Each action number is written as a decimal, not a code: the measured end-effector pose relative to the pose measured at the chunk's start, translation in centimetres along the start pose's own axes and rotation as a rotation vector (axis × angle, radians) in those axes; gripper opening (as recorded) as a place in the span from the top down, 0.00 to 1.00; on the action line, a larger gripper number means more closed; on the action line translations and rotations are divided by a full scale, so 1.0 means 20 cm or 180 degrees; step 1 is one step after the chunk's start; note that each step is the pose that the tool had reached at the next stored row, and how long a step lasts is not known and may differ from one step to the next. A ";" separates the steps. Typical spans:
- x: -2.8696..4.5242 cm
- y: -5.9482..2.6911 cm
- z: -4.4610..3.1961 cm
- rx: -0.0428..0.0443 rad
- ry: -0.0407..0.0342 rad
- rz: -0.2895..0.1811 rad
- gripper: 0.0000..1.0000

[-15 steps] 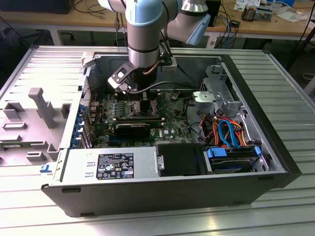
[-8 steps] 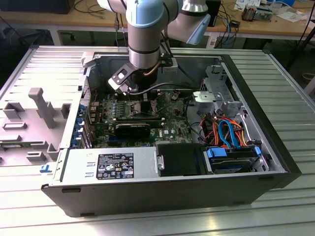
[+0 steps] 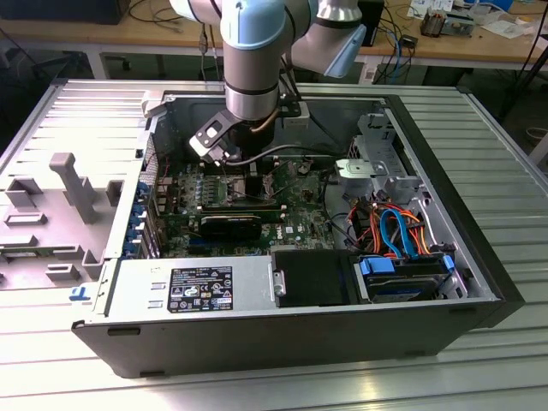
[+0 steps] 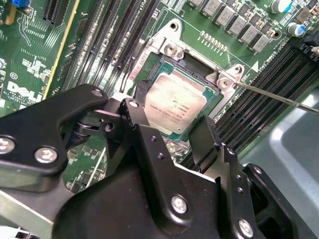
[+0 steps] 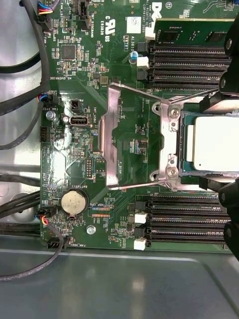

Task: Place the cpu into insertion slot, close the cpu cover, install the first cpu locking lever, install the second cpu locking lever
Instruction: 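Place the cpu into insertion slot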

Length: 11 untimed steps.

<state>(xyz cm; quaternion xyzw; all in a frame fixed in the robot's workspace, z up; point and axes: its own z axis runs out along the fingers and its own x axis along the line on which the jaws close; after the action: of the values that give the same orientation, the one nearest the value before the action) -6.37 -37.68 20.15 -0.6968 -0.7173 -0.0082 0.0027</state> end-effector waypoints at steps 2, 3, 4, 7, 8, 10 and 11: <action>0.000 0.000 -0.014 0.0000 0.0000 0.0000 0.39; 0.000 0.000 -0.026 0.0000 0.0003 0.0001 0.39; 0.001 0.000 -0.039 -0.0001 0.0006 0.0001 0.39; 0.001 0.001 -0.082 -0.0001 0.0009 0.0000 0.39; 0.004 0.002 -0.082 0.0001 0.0010 0.0000 0.39; 0.004 0.006 -0.082 0.0010 0.0009 0.0001 0.47; 0.004 0.009 -0.082 0.0017 0.0009 0.0001 0.53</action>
<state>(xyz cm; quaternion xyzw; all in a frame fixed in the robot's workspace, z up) -6.20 -37.62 21.79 -0.6968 -0.7172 -0.0074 0.0056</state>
